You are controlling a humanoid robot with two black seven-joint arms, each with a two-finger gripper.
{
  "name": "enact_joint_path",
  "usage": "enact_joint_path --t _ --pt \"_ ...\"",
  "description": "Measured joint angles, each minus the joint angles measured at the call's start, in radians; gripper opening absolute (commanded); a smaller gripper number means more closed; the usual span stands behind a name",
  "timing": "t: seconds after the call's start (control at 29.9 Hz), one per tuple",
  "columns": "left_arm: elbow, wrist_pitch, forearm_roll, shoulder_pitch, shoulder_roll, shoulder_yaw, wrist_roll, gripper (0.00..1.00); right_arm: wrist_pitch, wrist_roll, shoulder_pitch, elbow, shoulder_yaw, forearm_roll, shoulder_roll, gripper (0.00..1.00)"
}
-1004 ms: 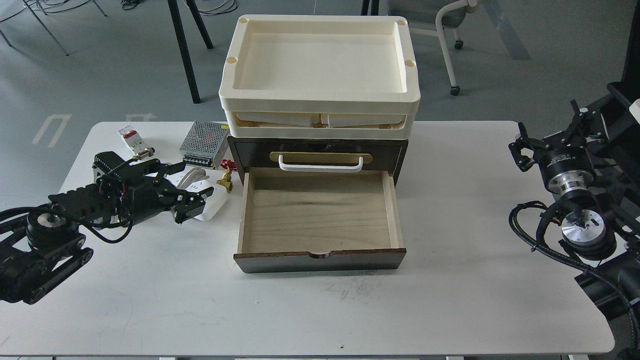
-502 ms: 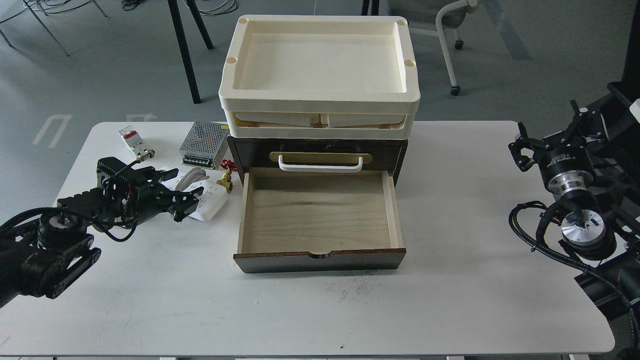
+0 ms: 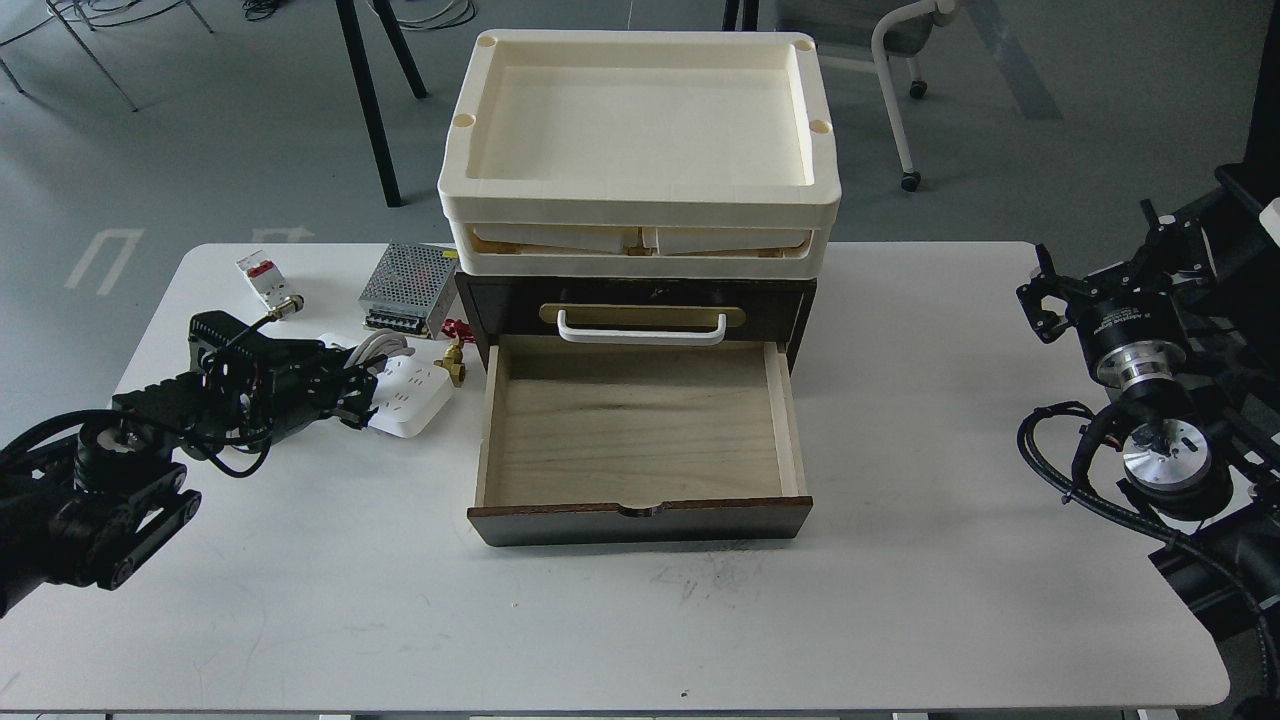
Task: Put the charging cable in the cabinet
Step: 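Grasp the white power strip with its cable using the left gripper, then lift the power strip up over the cabinet with the left gripper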
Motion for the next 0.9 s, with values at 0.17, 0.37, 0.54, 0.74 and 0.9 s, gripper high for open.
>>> enact_joint_path --t 0.17,0.37,0.54,0.74,0.9 --pt "-0.003 0.000 -0.021 -0.015 0.000 -0.001 -0.002 0.06 0.000 0.000 0.000 0.000 0.000 0.000 0.000 1.00" --pt "-0.013 0.000 -0.045 -0.047 0.019 -0.001 -0.013 0.06 0.000 0.000 0.000 -0.001 0.000 0.000 0.000 1.00" --pt "-0.039 -0.005 -0.058 -0.063 0.065 -0.002 -0.047 0.06 0.000 0.000 0.000 -0.001 0.000 0.000 0.000 1.00" --pt "-0.108 -0.013 -0.112 -0.111 0.146 -0.002 -0.052 0.06 0.000 0.000 0.000 -0.001 0.000 0.000 0.000 1.00" --pt "-0.113 -0.013 -0.114 -0.186 0.225 0.000 -0.054 0.07 0.000 0.000 0.000 -0.001 0.000 0.000 0.000 1.00"
